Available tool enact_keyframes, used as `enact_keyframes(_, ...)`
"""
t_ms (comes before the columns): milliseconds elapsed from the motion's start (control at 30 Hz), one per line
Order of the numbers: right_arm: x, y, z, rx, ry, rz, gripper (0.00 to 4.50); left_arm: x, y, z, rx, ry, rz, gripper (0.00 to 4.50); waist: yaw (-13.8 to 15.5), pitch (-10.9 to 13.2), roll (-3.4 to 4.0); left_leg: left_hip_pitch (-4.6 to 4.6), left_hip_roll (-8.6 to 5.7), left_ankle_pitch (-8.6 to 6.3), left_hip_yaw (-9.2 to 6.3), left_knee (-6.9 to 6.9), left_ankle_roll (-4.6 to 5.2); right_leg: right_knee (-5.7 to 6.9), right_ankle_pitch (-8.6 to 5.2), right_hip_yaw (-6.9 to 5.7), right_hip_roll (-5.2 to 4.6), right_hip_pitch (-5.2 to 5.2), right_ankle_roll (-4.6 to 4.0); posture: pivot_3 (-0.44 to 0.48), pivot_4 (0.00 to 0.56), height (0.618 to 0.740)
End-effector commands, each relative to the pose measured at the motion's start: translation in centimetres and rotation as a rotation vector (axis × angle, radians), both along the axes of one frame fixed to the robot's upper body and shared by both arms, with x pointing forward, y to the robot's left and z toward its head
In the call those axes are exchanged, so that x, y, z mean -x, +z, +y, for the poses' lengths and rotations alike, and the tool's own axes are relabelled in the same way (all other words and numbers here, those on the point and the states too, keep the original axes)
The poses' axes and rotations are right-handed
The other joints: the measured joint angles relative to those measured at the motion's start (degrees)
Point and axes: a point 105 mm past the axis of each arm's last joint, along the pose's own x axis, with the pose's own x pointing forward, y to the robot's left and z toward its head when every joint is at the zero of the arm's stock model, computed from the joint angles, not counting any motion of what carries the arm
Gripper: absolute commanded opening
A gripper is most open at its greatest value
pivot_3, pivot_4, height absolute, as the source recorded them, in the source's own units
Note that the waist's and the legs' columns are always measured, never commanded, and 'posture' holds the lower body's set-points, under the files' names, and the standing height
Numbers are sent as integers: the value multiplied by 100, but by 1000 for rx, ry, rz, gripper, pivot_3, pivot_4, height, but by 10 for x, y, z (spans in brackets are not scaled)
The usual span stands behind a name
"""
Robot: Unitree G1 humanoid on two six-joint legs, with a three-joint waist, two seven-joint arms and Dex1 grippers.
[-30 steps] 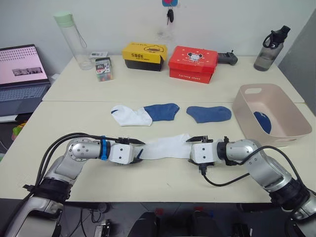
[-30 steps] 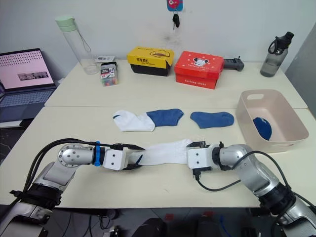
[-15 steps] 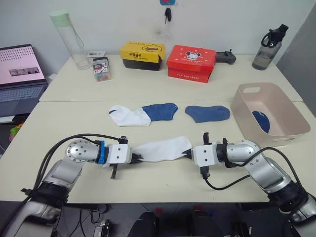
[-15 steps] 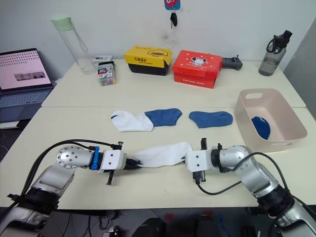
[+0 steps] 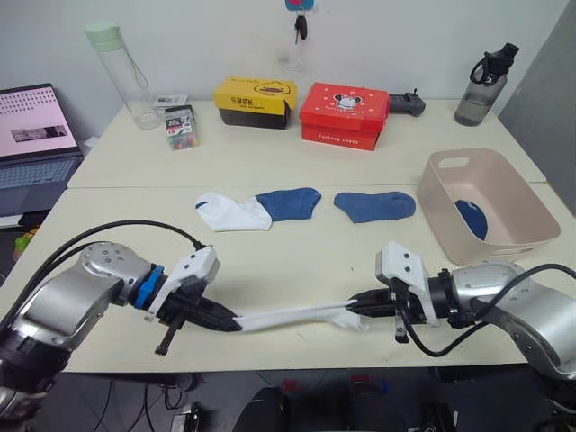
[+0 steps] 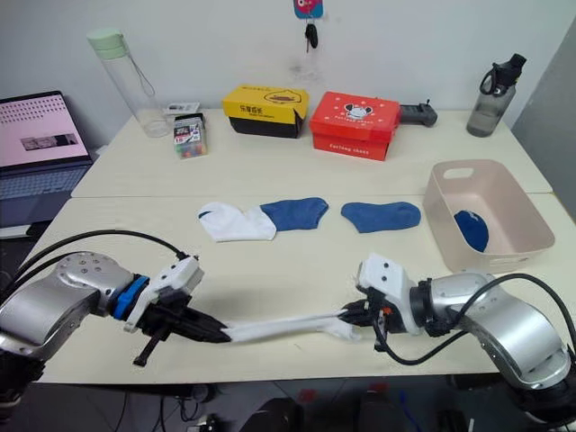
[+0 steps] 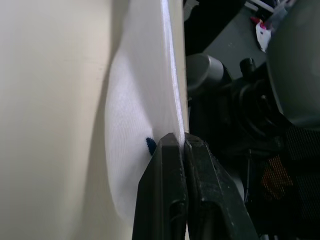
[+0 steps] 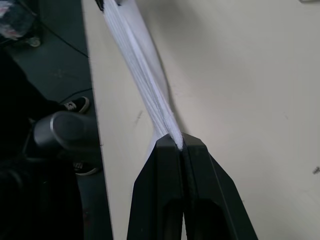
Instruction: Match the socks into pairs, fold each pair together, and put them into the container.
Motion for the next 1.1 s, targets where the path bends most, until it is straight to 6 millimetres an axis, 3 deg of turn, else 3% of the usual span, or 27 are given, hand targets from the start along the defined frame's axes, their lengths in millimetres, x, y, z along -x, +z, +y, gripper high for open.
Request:
enact_keyframes(33, -30, -7, -2, 66, -115, -77, 33, -32, -4, -4, 6, 88, -13, 0, 3, 0, -7, -1, -1, 0, 0, 1, 0, 1, 0, 0, 0, 0, 0, 0, 150, 726)
enact_keyframes(167, -52, -9, -3, 110, -134, -153, 33, -55, -2, -9, -1, 104, -65, 0, -47, 4, -14, -11, 0, 1, 3, 1, -2, 1, 0, 3, -1, -15, 0, 0, 150, 726)
enact_keyframes(267, -74, 0, -6, 121, -166, -251, 675, -81, 0, -16, 10, 177, -127, 0, -47, 3, -14, -13, -1, 1, 7, 1, -3, 3, 0, 3, -2, -21, 1, 0, 150, 726)
enact_keyframes(367, -78, 11, -5, 86, -164, -269, 1753, -83, 0, -17, 13, 174, -104, 0, -69, 3, -15, -12, -1, 2, 8, 5, -3, 9, 0, 6, -2, -22, 1, 0, 150, 726)
enact_keyframes(500, -74, 22, -10, 31, -185, -271, 3042, -85, 7, -11, 35, 207, -124, 907, -68, 3, -15, -26, 1, 2, 8, 2, -4, 16, 0, 8, -2, -42, 1, 0, 150, 726)
enact_keyframes(633, -63, 24, -18, -40, -285, -253, 4405, -86, 33, 0, 130, 332, -137, 2095, -58, 2, -16, -27, 0, 2, 6, 5, -4, 20, 0, 10, -3, -43, 1, 0, 150, 726)
enact_keyframes(767, -51, 11, -21, -97, -390, -185, 4461, -69, 30, 1, 141, 368, -64, 2115, -64, -1, -14, -27, 0, 2, 9, 3, -4, 34, 0, 22, -3, -50, 1, 0, 150, 726)
enact_keyframes(1067, -29, -30, -17, -45, -452, -51, 4461, -63, -5, -19, 60, 413, -57, 2115, -41, -1, -15, -23, -4, 3, 16, 7, -5, 46, 0, 31, -4, -53, 1, 0, 150, 726)
enact_keyframes(1100, -29, -34, -17, -39, -457, -43, 4286, -62, -11, -19, 42, 415, -53, 2125, -43, -1, -15, -23, -4, 3, 17, 7, -5, 47, 0, 32, -4, -54, 1, 0, 150, 726)
